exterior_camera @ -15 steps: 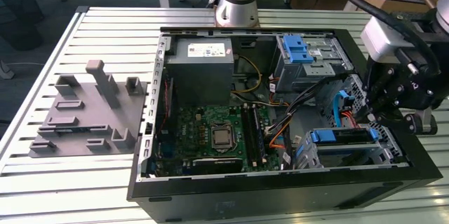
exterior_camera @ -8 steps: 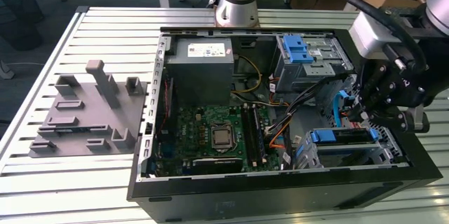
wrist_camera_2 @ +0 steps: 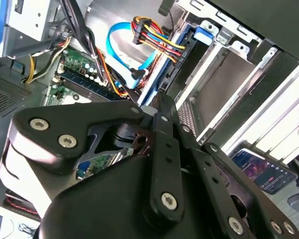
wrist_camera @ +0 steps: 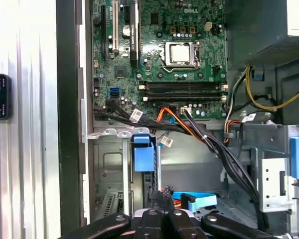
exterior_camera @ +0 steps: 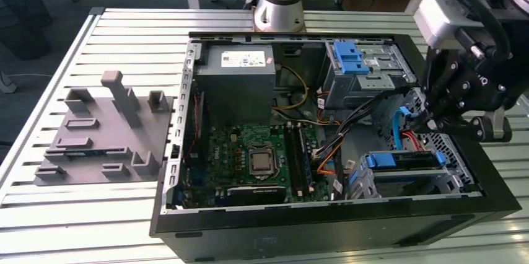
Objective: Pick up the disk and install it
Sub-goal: 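Insert the second disk wire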
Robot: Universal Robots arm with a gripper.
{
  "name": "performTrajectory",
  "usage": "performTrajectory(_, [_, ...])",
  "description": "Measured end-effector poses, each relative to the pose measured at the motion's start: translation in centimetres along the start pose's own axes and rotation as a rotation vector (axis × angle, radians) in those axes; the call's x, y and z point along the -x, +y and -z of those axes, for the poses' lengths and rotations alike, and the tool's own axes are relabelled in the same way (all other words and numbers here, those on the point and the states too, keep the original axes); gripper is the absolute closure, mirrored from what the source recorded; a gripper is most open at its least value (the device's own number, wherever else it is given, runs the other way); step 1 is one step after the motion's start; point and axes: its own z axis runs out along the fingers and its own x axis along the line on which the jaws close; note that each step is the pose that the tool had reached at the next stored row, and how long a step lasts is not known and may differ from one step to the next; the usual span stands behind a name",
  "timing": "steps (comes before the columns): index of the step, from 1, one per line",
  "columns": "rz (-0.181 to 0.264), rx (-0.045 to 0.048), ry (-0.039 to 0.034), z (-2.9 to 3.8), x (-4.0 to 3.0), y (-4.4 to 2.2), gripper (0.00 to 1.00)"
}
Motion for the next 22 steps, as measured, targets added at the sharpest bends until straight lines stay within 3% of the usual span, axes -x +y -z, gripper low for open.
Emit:
performTrajectory(3, [0.000, -0.0005, 0.0030, 0.09, 0.56, 0.03, 0.89])
performTrajectory(8, [0.000, -0.0011, 0.0161, -0.01, 1.85, 0.09, 0.89])
performTrajectory(12, [0.000, -0.0015, 0.0227, -0.05, 2.53, 0.12, 0.89])
performTrajectory(20, [0.000, -0.0018, 0.0293, -0.07, 2.63, 0.13, 0.89])
performTrajectory(22, [0.000, -0.0018, 0.0307, -0.07, 2.64, 0.13, 0.83])
